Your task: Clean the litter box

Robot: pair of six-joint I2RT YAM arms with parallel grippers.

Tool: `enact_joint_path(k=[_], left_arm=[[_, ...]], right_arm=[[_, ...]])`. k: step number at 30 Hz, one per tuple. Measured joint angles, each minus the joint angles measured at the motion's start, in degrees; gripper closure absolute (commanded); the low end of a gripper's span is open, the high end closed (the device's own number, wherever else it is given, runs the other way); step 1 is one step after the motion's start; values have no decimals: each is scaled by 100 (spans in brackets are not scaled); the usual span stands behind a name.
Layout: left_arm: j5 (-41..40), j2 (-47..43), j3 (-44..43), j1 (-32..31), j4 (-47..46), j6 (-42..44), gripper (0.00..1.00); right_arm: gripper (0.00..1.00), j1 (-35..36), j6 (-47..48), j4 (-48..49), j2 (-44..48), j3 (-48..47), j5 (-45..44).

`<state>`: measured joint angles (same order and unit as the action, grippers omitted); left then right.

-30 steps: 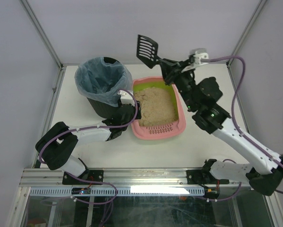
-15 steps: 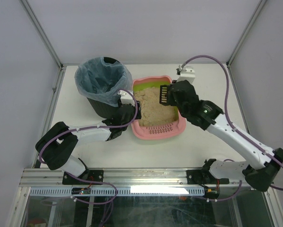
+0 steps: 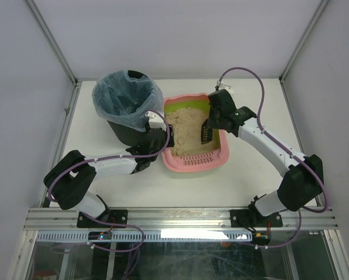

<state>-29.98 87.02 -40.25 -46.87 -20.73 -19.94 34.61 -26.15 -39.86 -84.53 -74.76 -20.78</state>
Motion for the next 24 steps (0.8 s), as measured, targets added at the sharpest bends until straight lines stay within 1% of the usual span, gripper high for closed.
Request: enact_joint_path(k=[3, 8, 14, 20, 24], left_arm=[[2, 0, 0, 0, 9, 0, 40], [0, 0, -2, 0, 11, 0, 40], [2, 0, -2, 0, 11, 0, 40], [2, 0, -7, 0, 13, 0, 40], [-39, 2, -11, 9, 28, 4, 40]], right_arm=[[100, -415, -168, 382, 74, 356, 745], [100, -800, -505, 981, 155, 850, 1668], [100, -850, -885, 1720, 52, 1296, 2437], [100, -857, -1759, 3311, -365, 2065, 3353], [100, -883, -2076, 3982, -566, 2293, 3637]])
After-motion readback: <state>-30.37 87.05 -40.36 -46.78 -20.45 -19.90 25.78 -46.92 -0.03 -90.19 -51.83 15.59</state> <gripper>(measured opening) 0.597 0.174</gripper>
